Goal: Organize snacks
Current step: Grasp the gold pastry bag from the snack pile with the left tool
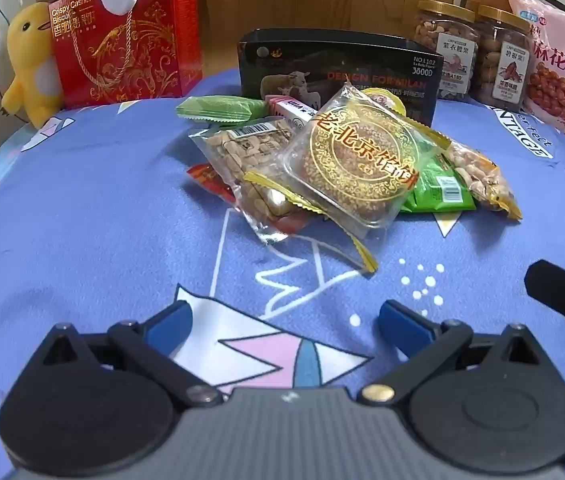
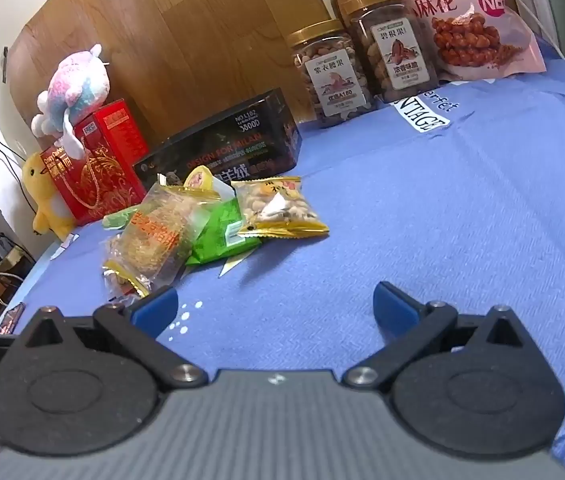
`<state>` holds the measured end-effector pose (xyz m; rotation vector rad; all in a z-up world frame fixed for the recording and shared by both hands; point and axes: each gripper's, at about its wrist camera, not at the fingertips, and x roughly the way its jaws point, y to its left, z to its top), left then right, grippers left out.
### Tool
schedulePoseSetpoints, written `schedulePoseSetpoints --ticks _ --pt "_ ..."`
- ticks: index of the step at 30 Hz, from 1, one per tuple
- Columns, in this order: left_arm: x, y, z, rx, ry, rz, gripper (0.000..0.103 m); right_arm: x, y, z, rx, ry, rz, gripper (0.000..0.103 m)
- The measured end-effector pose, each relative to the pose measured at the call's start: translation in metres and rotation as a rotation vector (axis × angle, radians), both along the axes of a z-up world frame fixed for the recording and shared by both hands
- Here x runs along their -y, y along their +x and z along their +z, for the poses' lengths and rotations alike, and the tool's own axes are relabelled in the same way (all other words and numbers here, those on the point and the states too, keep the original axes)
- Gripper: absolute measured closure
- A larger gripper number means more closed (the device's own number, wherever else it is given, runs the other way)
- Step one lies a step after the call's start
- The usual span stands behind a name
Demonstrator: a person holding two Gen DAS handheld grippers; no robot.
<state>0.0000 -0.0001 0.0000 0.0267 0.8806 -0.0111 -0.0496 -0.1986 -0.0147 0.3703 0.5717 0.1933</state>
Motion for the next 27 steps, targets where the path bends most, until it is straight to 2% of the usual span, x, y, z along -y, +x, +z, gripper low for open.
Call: schedulePoseSetpoints --ticks 7,11,12,13,15,17,19,24,27 --pt "-0.007 -0.006 -0.001 0.033 -0.029 -0.056 0.0 -0.013 0.001 -0.003 -0.01 -0.042 0.002 0.0" --pt "-0.023 -0.014 0.001 0.072 -0.097 -0.103 0.0 -0.004 0.0 0.001 -0.009 -0.025 0.005 0.0" --pt "-0.028 -0.016 0.001 0.084 -0.121 -0.113 0.0 -0.003 -0.001 0.001 -0.002 -0.037 0.011 0.004" --pt "-0.034 -0.018 0.001 0.099 -0.155 -0.125 0.0 -0.007 -0.003 0.003 0.019 -0.077 0.033 0.015" --pt "-0.049 -0.021 0.003 0.13 -0.23 -0.127 0.001 -0.016 -0.003 0.007 0.031 -0.111 0.06 0.027" --pt "-0.063 -0.021 0.009 0.179 -0.278 -0.121 0.007 -0.031 0.002 0.014 0.051 -0.142 0.105 0.035" --pt "-0.072 -0.016 0.018 0.225 -0.273 -0.139 0.015 -0.039 0.007 0.018 0.053 -0.142 0.145 0.044" --pt "-0.076 0.016 0.043 0.267 -0.285 -0.257 0.041 -0.063 0.025 0.015 0.034 -0.18 0.248 0.049" --pt "-0.067 0.039 0.05 0.249 -0.295 -0.343 0.045 -0.078 0.033 0.014 0.023 -0.242 0.309 0.048"
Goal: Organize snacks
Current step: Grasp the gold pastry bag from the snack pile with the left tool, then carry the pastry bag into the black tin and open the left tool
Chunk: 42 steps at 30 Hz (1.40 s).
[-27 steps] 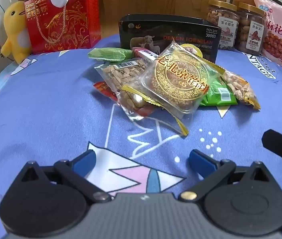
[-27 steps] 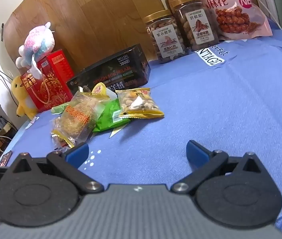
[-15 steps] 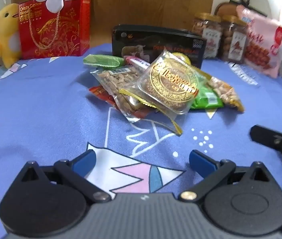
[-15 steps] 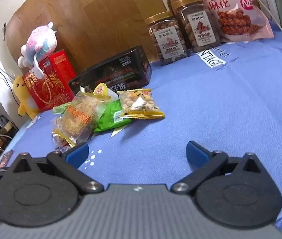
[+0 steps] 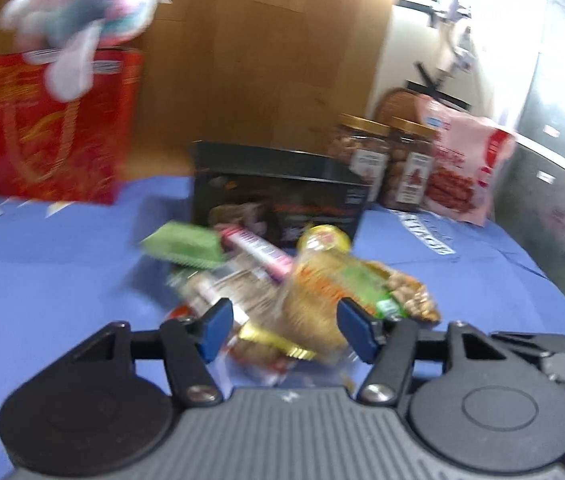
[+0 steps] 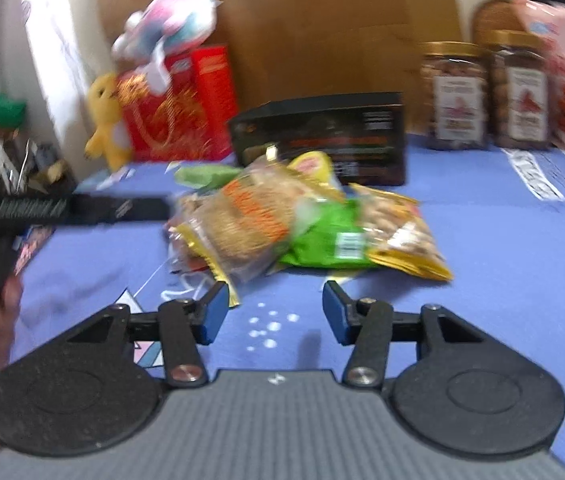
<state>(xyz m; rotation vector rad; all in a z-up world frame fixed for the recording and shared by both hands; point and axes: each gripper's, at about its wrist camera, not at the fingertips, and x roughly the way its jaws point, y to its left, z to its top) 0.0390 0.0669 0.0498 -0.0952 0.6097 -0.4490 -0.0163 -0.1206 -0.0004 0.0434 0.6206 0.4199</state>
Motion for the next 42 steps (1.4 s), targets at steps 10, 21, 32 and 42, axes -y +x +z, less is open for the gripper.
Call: schedulePoseSetpoints --ticks 10,21,32,42 --pt "0.024 0.04 -0.031 -0.134 0.004 -0.084 0.063 -0.024 0.033 -0.011 -0.04 -0.079 0.083 0.05" --pt "0.017 0.014 -0.02 -0.098 -0.082 -0.073 0.068 -0.015 0.008 0.005 0.105 -0.11 0.042 0.069" --pt "0.023 0.094 0.047 0.067 -0.095 -0.022 0.068 -0.012 0.096 0.055 0.261 -0.067 -0.006 0.068" --pt "0.001 0.148 0.025 0.037 -0.107 0.069 0.067 -0.004 0.147 0.039 0.23 -0.037 -0.11 0.066"
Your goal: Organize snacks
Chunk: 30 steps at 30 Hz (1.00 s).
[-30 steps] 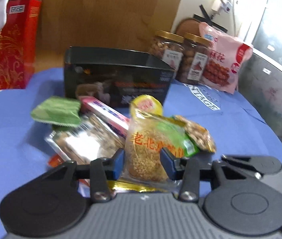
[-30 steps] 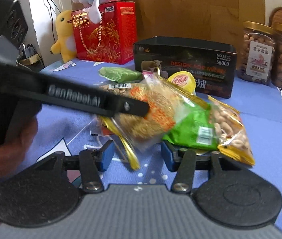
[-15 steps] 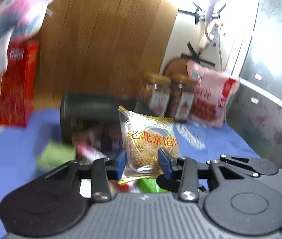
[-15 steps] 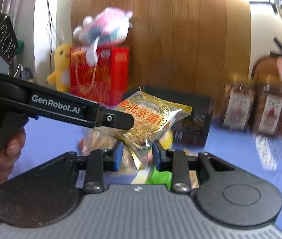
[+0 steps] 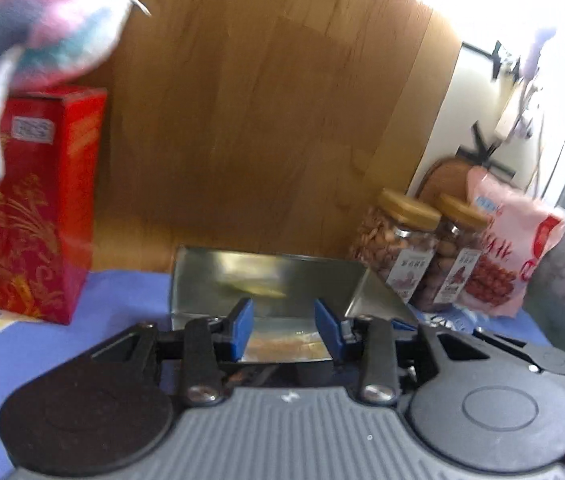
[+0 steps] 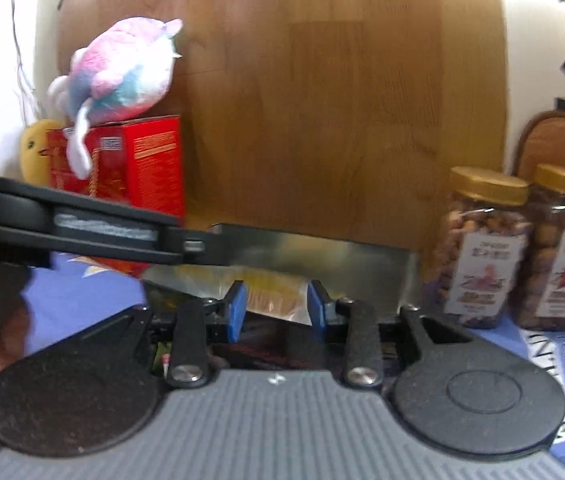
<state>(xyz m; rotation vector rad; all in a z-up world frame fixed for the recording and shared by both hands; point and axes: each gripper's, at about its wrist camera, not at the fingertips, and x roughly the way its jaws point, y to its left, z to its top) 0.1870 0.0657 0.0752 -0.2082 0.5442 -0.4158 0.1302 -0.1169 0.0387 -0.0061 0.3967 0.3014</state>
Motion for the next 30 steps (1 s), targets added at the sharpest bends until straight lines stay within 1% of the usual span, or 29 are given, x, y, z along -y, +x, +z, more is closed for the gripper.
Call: schedulePoseSetpoints --ticks 2,3,4,6,9,12,15,17,18,20,21,22,23,25,28,30 --pt "-0.022 -0.019 0.004 0.056 -0.029 0.039 0.066 0.011 -0.012 0.004 -0.004 0.071 0.012 0.066" --pt "-0.034 -0.027 0.003 0.065 -0.055 0.063 0.066 0.014 -0.019 0.003 -0.012 0.099 0.026 0.066" --pt "-0.048 -0.035 0.0 0.059 -0.091 0.084 0.066 0.014 -0.024 0.0 -0.019 0.112 0.041 0.066" --pt "-0.07 -0.045 -0.012 0.023 -0.157 0.123 0.066 0.01 -0.034 -0.009 -0.045 0.102 0.065 0.066" --pt "-0.092 -0.051 -0.038 -0.051 -0.23 0.162 0.068 -0.008 -0.033 -0.019 -0.124 0.094 0.142 0.067" --pt "-0.102 -0.044 -0.059 -0.116 -0.302 0.158 0.068 -0.029 -0.026 -0.022 -0.199 0.128 0.225 0.066" --pt "-0.107 -0.035 -0.073 -0.153 -0.365 0.111 0.068 -0.047 -0.018 -0.023 -0.238 0.137 0.26 0.066" --pt "-0.108 -0.031 -0.08 -0.178 -0.391 0.081 0.068 -0.055 -0.016 -0.026 -0.247 0.113 0.267 0.061" --pt "-0.109 -0.03 -0.082 -0.187 -0.403 0.058 0.068 -0.059 -0.015 -0.028 -0.253 0.097 0.266 0.056" --pt "-0.103 -0.027 -0.085 -0.208 -0.402 0.016 0.068 -0.065 -0.009 -0.033 -0.276 0.081 0.257 0.055" --pt "-0.099 -0.025 -0.087 -0.226 -0.385 0.004 0.069 -0.066 -0.005 -0.035 -0.282 0.085 0.254 0.055" --pt "-0.095 -0.023 -0.09 -0.242 -0.361 0.004 0.076 -0.068 -0.002 -0.037 -0.286 0.091 0.254 0.056" --pt "-0.092 -0.023 -0.091 -0.247 -0.34 0.008 0.079 -0.067 -0.001 -0.037 -0.285 0.097 0.254 0.058" --pt "-0.092 -0.026 -0.089 -0.232 -0.324 0.018 0.08 -0.07 0.0 -0.036 -0.281 0.089 0.252 0.064" --pt "-0.095 -0.031 -0.085 -0.216 -0.335 0.013 0.081 -0.072 -0.007 -0.031 -0.249 0.066 0.255 0.066" --pt "-0.097 -0.04 -0.077 -0.179 -0.334 -0.001 0.081 -0.073 -0.014 -0.026 -0.212 0.057 0.262 0.066"
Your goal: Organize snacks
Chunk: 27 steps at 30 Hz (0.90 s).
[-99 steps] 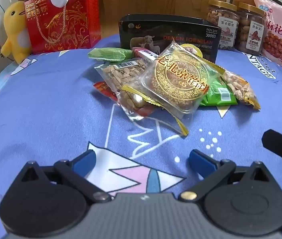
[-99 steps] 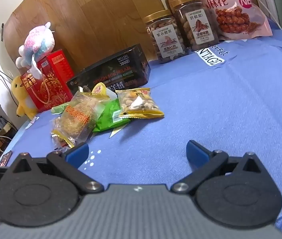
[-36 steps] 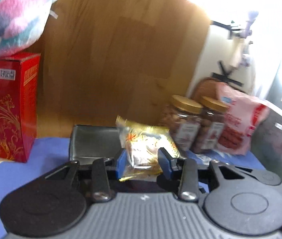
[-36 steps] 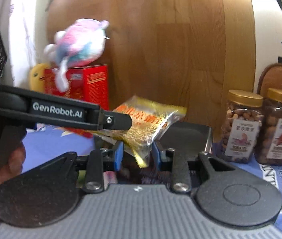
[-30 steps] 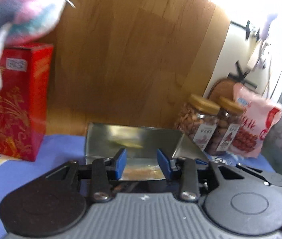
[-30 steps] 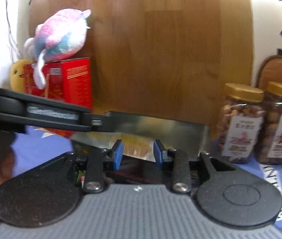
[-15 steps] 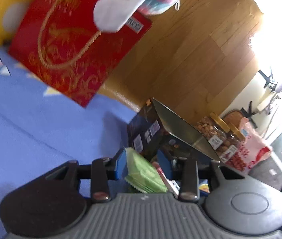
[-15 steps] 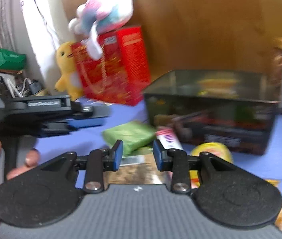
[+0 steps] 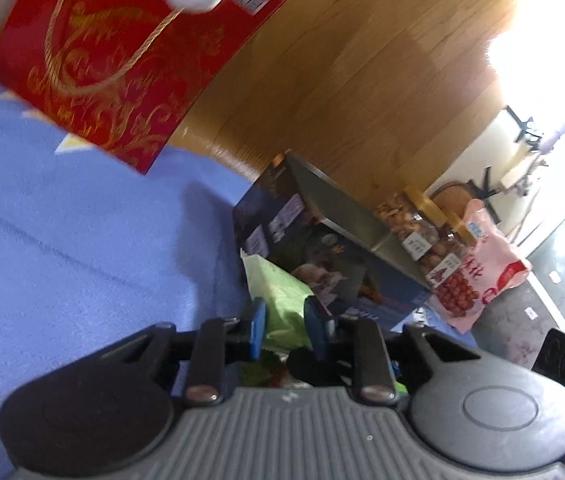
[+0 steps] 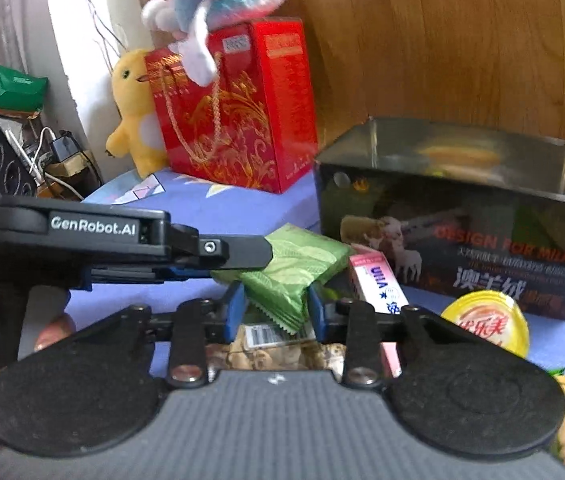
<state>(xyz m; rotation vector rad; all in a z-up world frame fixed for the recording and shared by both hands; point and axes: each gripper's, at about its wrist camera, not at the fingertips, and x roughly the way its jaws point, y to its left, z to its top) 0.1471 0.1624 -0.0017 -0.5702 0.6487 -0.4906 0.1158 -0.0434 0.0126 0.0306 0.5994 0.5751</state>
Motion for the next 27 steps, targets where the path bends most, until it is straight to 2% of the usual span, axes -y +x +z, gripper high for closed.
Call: schedulePoseSetpoints --ticks 6,10,12,15,17,19,21,23,27 --pt "0.006 -0.028 0.042 0.164 0.007 -0.02 0.082 0.01 -0.032 0.028 0.204 0.024 0.0 0.066" --pt "0.03 -0.009 0.07 0.2 0.057 -0.036 0.081 0.018 -0.027 0.038 0.316 -0.007 -0.064 0.066" --pt "0.05 0.012 0.08 0.212 0.103 -0.053 0.081 0.028 -0.01 0.04 0.304 -0.002 -0.117 0.066" --pt "0.075 0.04 0.077 0.188 0.114 -0.081 0.081 0.048 0.015 0.039 0.269 0.016 -0.208 0.066" --pt "0.09 0.053 0.07 0.189 0.122 -0.078 0.08 0.056 0.026 0.036 0.27 -0.009 -0.27 0.065" --pt "0.103 0.058 0.063 0.16 0.151 -0.059 0.078 0.064 0.031 0.032 0.306 -0.072 -0.378 0.065" --pt "0.106 0.054 0.058 0.157 0.145 -0.083 0.077 0.079 0.027 0.03 0.305 -0.074 -0.448 0.065" --pt "0.104 0.043 0.056 0.174 0.16 -0.084 0.074 0.096 0.023 0.03 0.273 -0.014 -0.479 0.065" --pt "0.088 0.021 0.052 0.172 0.141 -0.066 0.071 0.109 0.004 0.023 0.227 0.033 -0.484 0.065"
